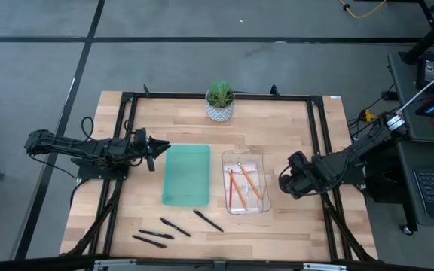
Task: Sort pens & pencils
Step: Put the red pencil into the transparent bin
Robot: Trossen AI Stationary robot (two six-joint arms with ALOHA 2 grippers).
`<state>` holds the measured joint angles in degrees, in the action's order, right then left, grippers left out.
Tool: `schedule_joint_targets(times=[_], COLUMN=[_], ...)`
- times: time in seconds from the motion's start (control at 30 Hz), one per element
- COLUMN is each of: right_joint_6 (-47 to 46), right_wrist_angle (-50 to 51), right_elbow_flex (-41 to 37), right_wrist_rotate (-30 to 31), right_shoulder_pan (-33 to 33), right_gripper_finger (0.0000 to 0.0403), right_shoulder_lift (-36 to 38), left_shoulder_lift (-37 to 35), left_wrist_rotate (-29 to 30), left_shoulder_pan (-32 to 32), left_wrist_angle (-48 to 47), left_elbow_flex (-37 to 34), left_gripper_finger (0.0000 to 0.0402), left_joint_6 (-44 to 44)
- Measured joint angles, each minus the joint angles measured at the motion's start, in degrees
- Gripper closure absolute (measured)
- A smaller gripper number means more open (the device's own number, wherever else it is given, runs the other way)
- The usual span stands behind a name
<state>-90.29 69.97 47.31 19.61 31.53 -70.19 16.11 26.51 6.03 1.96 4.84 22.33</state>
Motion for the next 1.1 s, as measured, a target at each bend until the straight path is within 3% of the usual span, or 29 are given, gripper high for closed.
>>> schedule_joint_targets(times=[0.27,0.5,0.67,1.1], right_joint_6=[-0.66,6.38,9.64,9.60], right_wrist_angle=[4.35,2.21,-6.52,-17.90], right_elbow_flex=[0.00,-3.36,-10.44,-18.99], right_wrist_rotate=[-4.96,-7.14,-10.29,-9.32], right_shoulder_pan=[-9.98,-19.65,-24.74,-30.24], right_gripper_finger=[0.0289,0.0202,0.0187,0.0186], right_shoulder_lift=[0.02,0.11,0.07,0.09], left_shoulder_lift=[-0.01,0.01,0.00,0.01], left_wrist_rotate=[0.01,0.00,0.00,-0.01], left_shoulder_pan=[-0.01,0.01,0.00,-0.01], left_wrist_angle=[0.00,0.00,-0.02,-0.02], left_elbow_flex=[0.00,0.00,0.00,0.00], left_gripper_finger=[0.0333,0.0333,0.0333,0.0333], left_joint_6=[0.00,-0.02,-0.02,-0.41])
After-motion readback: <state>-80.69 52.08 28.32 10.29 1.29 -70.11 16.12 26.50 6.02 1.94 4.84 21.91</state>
